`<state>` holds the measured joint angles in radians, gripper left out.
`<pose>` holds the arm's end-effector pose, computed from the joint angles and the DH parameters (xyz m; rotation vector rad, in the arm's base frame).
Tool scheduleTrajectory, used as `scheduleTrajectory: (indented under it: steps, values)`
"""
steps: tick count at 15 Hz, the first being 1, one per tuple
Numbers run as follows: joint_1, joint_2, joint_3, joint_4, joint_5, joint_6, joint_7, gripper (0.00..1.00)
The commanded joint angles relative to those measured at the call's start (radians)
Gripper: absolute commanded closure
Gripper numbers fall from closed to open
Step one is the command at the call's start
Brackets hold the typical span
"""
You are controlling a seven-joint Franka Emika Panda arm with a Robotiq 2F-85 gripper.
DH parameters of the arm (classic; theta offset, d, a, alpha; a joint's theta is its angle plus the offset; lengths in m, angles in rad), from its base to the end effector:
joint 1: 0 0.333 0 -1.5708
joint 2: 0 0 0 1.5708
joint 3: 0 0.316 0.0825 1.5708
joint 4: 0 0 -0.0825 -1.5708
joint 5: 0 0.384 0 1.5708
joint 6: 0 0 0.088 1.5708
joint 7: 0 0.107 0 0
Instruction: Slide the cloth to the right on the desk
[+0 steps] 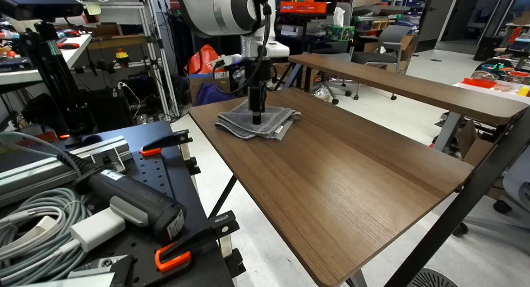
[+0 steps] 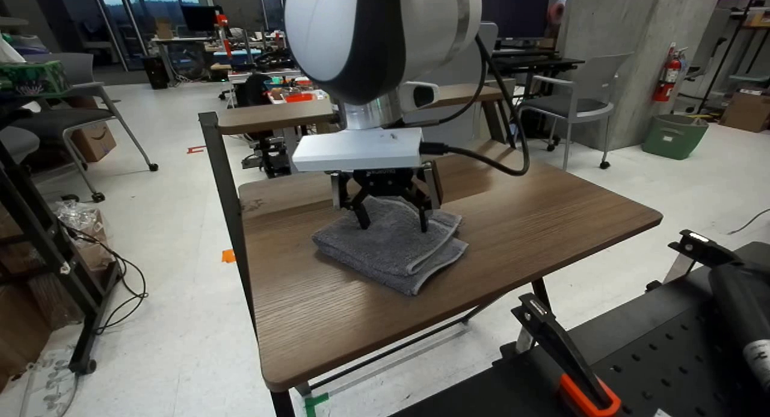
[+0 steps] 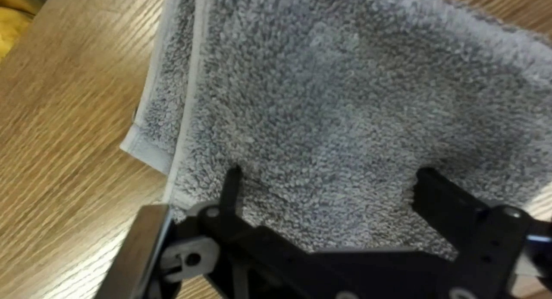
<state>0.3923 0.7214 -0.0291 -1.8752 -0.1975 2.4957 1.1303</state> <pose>0.5762 0.2205 0.1150 2.8455 -0.8753 0.0210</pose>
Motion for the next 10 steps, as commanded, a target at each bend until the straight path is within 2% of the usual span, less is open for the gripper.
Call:
scheduleTrajectory:
  steps: [1, 5, 10]
  values:
    - [-0.032, 0.040, -0.025, 0.030, 0.032, 0.020, -0.010, 0.00]
    - [-0.092, 0.048, -0.053, 0.038, 0.068, 0.015, -0.015, 0.00]
    - [-0.200, 0.035, -0.099, 0.034, 0.132, 0.010, -0.020, 0.00]
